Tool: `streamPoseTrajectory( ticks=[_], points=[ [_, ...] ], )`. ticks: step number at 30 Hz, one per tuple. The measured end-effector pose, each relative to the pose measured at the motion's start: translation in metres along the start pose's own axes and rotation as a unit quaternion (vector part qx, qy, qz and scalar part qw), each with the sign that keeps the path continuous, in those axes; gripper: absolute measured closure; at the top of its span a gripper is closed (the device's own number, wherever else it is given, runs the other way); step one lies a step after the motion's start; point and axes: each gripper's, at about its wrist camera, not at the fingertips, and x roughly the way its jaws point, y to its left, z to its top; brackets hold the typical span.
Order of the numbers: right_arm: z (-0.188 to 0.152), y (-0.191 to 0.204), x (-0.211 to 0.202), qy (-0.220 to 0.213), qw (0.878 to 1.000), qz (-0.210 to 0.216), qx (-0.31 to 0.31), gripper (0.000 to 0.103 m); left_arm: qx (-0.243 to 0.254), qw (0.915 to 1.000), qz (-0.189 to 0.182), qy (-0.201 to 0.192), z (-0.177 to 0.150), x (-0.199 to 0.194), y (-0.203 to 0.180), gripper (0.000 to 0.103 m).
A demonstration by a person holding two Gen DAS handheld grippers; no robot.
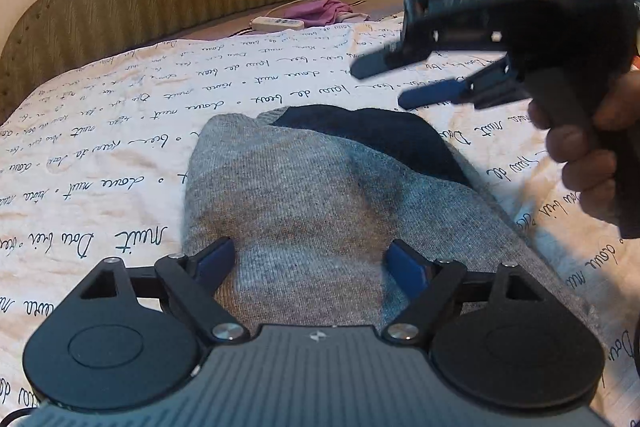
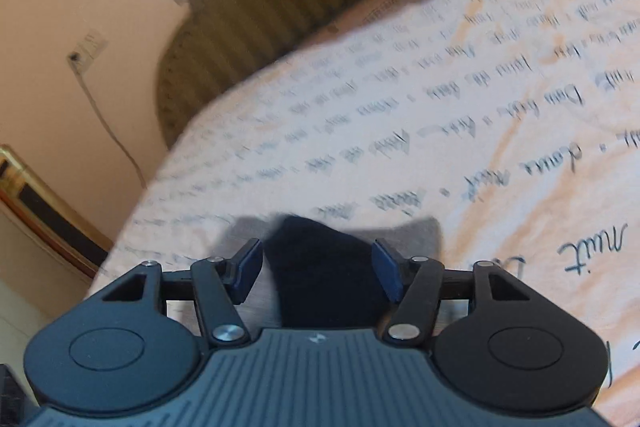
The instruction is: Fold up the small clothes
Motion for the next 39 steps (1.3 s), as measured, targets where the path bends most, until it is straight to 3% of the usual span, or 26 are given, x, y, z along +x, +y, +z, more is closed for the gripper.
streamPoseTrajectory(
  ticks=[2,4,7,9,13,17,20,23,28,31,37,38,39],
  points=[
    [-0.003,0.015,-0.005,-0.003,1.0,0.016,-0.015,0.041,0.002,1.0,0.001,0.001,-0.001,0.001,-0.002,0.016],
    [-0.008,0.025,0.003,0.019,0.999,0.028,-0.036,0.032,0.003,1.0,0.001,0.001,-0.001,0.003,-0.002,0.016],
    [-0.026,0.018,0.034,0.074,0.994,-0.017,-0.077,0.031,0.007,1.0,0.0,-0.003,-0.002,0.003,-0.001,0.016],
    [-0.035,0.012,0.031,0.052,0.995,0.001,-0.088,0.031,0.011,0.9999,-0.001,-0.004,-0.003,0.003,-0.001,0.015],
    [-0.029,0.026,0.017,0.061,0.994,-0.029,-0.087,0.03,-0.006,0.9998,-0.002,-0.019,-0.004,-0.014,0.007,0.021],
    [-0.042,0.042,-0.034,0.015,0.994,-0.037,-0.105,0.03,-0.022,0.9982,-0.006,-0.056,-0.017,-0.057,0.019,0.02],
    [-0.058,0.045,-0.065,0.004,0.996,0.007,-0.085,0.028,-0.011,0.9967,-0.019,-0.078,-0.032,-0.081,0.017,0.019],
    [-0.063,0.041,-0.063,0.024,0.998,0.039,-0.044,0.026,0.017,0.9953,-0.056,-0.077,-0.046,-0.087,0.005,0.017],
    [-0.054,0.024,-0.051,0.029,0.999,0.024,0.012,0.027,0.005,0.9982,-0.053,-0.026,-0.058,-0.069,0.001,0.019],
    [-0.045,0.009,-0.041,0.045,0.998,-0.003,0.032,0.027,0.015,0.9982,-0.053,-0.024,-0.063,-0.065,0.001,0.018],
    [-0.035,-0.006,-0.015,0.059,0.997,-0.03,0.042,0.031,0.012,0.9977,-0.066,-0.011,-0.062,-0.059,0.005,0.015],
    [-0.035,-0.006,-0.01,0.062,0.997,-0.028,0.04,0.038,0.01,0.9977,-0.066,-0.01,-0.063,-0.057,0.006,0.014],
    [-0.035,-0.005,-0.007,0.066,0.997,-0.027,0.035,0.066,0.009,0.9978,-0.065,-0.009,-0.064,-0.056,0.006,0.014]
  ],
)
